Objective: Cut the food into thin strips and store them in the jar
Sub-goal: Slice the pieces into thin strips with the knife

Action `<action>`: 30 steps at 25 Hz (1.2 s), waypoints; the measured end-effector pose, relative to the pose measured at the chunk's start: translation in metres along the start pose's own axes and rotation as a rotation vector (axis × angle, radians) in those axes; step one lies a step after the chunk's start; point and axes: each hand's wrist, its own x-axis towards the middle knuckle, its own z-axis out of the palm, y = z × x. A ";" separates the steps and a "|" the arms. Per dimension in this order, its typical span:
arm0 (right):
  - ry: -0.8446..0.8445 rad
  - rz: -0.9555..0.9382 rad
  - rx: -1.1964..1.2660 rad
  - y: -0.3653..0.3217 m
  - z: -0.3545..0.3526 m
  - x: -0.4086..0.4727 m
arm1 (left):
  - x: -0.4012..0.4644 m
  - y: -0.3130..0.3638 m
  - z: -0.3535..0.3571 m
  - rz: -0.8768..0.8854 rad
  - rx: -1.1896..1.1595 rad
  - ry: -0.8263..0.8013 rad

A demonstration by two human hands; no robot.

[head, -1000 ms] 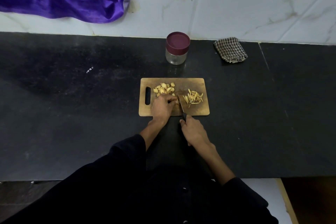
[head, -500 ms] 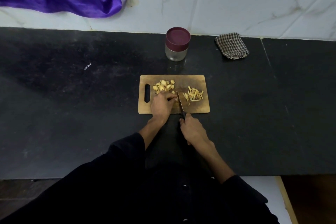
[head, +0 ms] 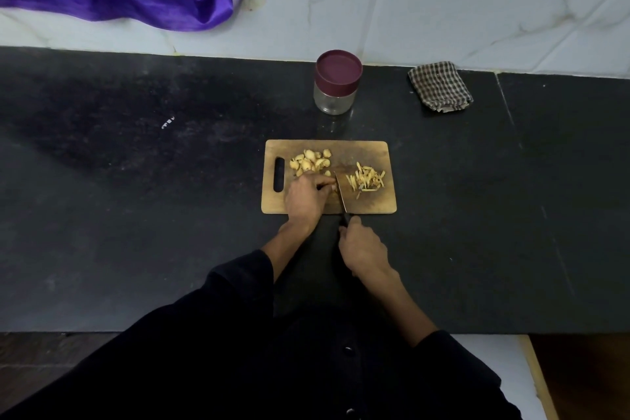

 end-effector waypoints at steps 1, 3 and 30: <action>0.006 0.000 0.012 0.001 0.001 0.000 | 0.000 0.000 0.000 -0.002 -0.002 -0.003; 0.023 0.007 0.027 0.001 -0.003 0.003 | 0.000 0.000 -0.001 -0.003 -0.013 -0.012; -0.087 0.066 0.088 -0.019 -0.021 0.003 | -0.002 -0.001 -0.003 0.028 0.049 -0.026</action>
